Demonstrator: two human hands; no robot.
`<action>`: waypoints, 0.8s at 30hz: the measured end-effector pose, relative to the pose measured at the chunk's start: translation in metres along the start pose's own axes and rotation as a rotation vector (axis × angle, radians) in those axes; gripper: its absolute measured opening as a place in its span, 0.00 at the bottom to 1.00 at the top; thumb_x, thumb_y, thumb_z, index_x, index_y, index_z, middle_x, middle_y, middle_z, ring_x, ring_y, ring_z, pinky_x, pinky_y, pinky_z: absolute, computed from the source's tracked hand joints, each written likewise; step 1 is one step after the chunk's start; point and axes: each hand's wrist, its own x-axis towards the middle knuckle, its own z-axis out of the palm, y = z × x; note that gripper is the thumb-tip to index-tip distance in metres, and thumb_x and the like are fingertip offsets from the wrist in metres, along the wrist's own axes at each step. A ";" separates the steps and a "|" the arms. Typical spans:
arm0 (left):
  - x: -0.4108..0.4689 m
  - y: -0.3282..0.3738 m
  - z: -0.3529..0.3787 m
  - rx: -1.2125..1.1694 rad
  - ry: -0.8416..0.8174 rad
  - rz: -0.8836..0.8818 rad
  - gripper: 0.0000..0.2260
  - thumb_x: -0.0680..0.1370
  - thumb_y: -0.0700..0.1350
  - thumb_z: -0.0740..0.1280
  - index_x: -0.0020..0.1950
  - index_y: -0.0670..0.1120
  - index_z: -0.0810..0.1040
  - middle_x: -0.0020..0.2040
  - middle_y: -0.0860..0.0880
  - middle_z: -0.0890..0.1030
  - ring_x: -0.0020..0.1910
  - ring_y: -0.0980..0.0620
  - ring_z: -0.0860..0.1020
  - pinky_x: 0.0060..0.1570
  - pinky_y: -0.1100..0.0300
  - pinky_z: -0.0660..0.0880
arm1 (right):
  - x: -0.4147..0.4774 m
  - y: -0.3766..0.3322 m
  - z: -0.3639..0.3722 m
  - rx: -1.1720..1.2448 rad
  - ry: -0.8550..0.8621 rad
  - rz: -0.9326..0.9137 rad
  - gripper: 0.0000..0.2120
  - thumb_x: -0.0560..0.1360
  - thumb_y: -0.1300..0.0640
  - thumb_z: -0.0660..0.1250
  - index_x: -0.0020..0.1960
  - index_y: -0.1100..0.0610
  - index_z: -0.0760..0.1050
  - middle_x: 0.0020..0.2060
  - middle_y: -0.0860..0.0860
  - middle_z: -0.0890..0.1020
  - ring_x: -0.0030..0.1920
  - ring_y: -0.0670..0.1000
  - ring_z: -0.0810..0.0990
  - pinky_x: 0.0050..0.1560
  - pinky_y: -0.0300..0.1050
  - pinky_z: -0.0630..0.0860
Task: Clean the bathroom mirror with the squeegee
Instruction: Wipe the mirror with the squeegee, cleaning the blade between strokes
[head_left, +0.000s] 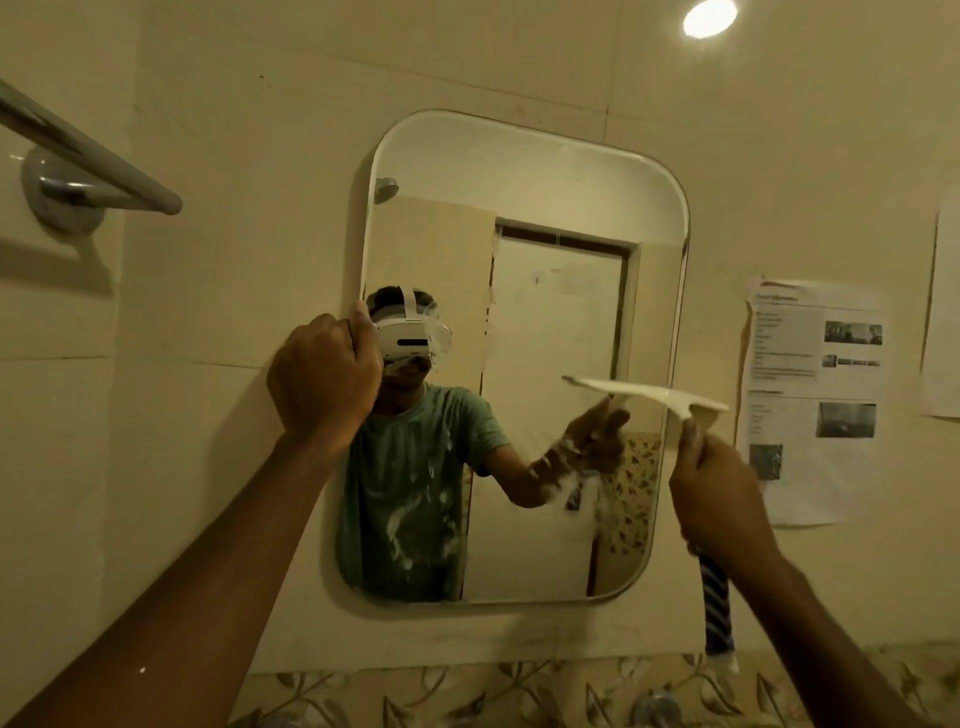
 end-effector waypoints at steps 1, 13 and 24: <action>0.000 0.000 0.000 -0.005 -0.001 0.000 0.25 0.82 0.55 0.51 0.35 0.41 0.75 0.30 0.46 0.72 0.29 0.47 0.72 0.29 0.56 0.70 | -0.007 0.003 0.001 -0.014 -0.013 0.011 0.21 0.83 0.44 0.46 0.39 0.53 0.69 0.28 0.55 0.77 0.25 0.53 0.77 0.21 0.41 0.72; -0.017 -0.010 0.003 0.012 0.011 0.004 0.26 0.83 0.54 0.54 0.33 0.38 0.74 0.33 0.40 0.78 0.40 0.40 0.75 0.48 0.49 0.68 | 0.041 -0.028 -0.024 0.010 0.012 -0.047 0.23 0.84 0.46 0.47 0.38 0.57 0.69 0.27 0.55 0.74 0.23 0.51 0.74 0.21 0.41 0.72; -0.026 -0.012 0.002 -0.008 -0.005 -0.007 0.26 0.83 0.55 0.53 0.37 0.37 0.76 0.36 0.39 0.79 0.45 0.38 0.75 0.51 0.47 0.68 | -0.046 0.029 0.010 -0.040 -0.063 0.097 0.22 0.83 0.43 0.47 0.38 0.51 0.70 0.30 0.54 0.79 0.28 0.53 0.78 0.31 0.54 0.81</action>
